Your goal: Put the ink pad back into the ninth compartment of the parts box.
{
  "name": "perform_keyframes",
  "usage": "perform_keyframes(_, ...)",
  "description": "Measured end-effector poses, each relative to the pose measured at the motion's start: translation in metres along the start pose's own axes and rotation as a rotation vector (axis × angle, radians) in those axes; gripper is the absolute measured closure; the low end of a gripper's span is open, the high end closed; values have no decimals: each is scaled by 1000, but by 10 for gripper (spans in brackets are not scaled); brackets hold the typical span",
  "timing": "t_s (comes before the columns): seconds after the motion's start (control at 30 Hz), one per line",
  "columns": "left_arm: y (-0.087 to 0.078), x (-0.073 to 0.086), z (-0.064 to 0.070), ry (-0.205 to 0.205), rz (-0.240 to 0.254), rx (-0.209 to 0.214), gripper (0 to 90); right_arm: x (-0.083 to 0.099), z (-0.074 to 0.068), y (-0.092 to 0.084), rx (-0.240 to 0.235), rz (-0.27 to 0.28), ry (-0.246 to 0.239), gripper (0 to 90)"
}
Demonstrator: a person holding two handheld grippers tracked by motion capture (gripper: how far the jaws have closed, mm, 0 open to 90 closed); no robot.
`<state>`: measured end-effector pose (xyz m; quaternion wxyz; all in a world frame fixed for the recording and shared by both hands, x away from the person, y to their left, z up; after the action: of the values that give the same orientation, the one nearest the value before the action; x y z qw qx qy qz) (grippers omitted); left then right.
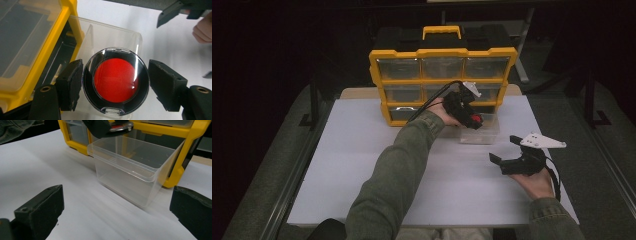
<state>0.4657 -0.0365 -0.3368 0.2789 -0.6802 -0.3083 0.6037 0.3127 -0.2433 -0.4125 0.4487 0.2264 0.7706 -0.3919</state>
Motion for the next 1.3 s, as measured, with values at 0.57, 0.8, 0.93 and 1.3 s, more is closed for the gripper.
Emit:
perform_keyframes(0.57, 19, -14, -4, 32, -30, -41, 300, 0, 1, -1, 2, 1, 2, 0)
perform_keyframes(0.8, 14, -9, -5, 28, -48, -1, 296, 1, 2, 0, 2, -2, 1, 0)
perform_keyframes(0.93, 7, -12, -2, 31, -45, -37, 241, 1, 2, 0, 7, -6, 2, 0)
perform_keyframes(1.3, -13, -18, 16, 74, -21, -54, 0, 1, 3, 0, 9, -7, 3, 0)
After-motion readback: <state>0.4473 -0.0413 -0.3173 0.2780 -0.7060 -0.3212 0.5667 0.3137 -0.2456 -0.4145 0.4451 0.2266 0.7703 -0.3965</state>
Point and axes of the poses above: each handheld gripper's, and its own axes: y roughly forward along the jaws, x roughly out of its underside, z roughly to its right, the point moved 1 cm from there along y, roughly forward along the jaws, and after that the axes turned 14 degrees about y, right-handed, at the moved point
